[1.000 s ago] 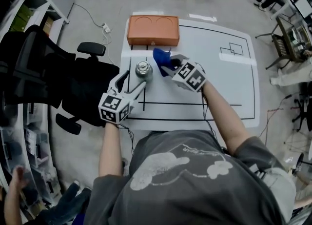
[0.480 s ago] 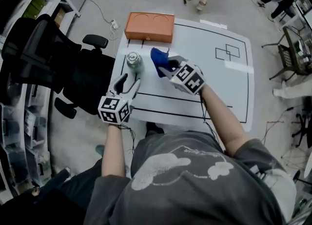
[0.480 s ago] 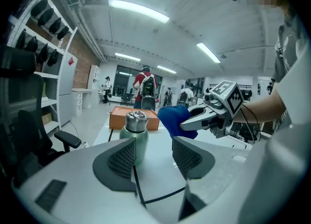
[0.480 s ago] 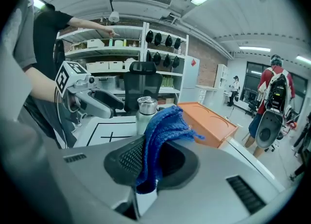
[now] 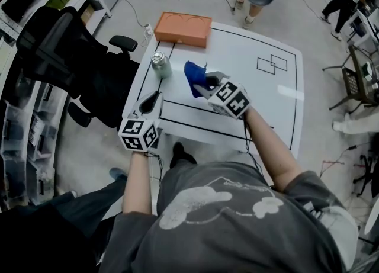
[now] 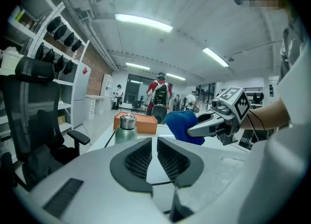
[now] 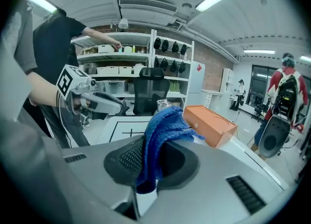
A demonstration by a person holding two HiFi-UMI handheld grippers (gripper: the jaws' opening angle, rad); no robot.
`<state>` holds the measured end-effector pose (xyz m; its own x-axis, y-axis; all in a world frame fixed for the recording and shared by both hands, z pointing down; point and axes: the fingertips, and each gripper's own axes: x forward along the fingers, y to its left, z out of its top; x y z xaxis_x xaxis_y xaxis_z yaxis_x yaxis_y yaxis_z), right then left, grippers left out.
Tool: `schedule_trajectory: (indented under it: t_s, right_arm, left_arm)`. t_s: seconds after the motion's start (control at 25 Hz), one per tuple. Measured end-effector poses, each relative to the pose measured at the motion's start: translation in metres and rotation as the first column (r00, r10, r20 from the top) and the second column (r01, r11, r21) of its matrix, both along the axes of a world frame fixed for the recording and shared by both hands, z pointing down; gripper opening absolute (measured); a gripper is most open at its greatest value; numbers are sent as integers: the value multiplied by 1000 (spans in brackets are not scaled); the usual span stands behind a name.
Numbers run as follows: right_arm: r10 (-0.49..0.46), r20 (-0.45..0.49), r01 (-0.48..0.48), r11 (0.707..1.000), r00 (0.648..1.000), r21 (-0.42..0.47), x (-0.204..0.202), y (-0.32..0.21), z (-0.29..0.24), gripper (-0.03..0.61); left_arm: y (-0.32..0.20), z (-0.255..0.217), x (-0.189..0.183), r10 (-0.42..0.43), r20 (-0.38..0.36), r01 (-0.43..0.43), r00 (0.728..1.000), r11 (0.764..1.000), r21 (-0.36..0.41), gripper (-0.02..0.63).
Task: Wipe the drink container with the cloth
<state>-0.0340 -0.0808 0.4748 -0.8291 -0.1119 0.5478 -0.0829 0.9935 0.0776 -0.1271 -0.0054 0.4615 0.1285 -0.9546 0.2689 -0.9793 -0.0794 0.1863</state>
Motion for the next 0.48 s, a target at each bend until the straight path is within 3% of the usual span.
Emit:
schedule_trajectory:
  t_s: [0.12,0.48]
  right_arm:
    - [-4,13,4,1000,1000,-7,15,12,-1,43]
    - [-58,16,58,998,998,-2,62,57,4,43]
  left_arm:
    - [13,-1,14,-27,3,27,1000,1000,6,11]
    - [52,-1,55,-95,-4,96,995,995,21,6]
